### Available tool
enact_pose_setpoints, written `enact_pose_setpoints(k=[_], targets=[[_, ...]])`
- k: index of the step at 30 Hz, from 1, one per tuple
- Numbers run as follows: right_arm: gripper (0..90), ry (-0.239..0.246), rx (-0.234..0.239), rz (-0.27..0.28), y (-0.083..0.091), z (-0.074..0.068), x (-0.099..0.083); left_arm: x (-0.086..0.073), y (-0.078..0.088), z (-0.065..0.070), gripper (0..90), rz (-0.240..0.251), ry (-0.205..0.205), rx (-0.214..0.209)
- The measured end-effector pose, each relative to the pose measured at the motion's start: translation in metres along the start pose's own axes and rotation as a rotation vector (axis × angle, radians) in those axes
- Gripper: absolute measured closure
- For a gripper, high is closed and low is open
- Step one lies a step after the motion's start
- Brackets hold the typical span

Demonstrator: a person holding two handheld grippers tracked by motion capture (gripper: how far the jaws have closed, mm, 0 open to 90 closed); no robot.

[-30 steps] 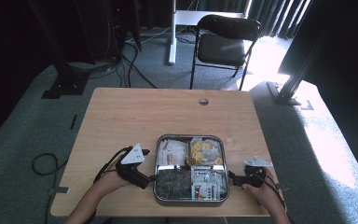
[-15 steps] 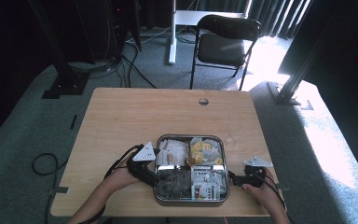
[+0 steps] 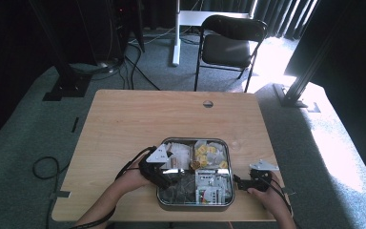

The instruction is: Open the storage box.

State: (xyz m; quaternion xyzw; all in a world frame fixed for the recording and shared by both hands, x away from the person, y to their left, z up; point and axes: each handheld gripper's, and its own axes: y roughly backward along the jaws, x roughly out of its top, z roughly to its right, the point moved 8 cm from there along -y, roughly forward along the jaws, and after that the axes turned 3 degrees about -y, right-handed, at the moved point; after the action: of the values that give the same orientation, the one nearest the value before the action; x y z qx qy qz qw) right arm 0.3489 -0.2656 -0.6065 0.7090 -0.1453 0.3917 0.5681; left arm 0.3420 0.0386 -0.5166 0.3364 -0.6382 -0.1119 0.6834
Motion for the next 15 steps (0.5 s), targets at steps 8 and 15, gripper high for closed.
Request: enact_pose_setpoints(k=[8,15], targets=[[10.7,0.0,0.0,0.001,0.0,0.0,0.0,0.008,-0.011,0.002,2.8,-0.012,-0.015,-0.02],[10.7,-0.001,0.0,0.0,0.0,0.0,0.0,0.014,-0.022,0.002,2.8,-0.039,-0.016,-0.022]])
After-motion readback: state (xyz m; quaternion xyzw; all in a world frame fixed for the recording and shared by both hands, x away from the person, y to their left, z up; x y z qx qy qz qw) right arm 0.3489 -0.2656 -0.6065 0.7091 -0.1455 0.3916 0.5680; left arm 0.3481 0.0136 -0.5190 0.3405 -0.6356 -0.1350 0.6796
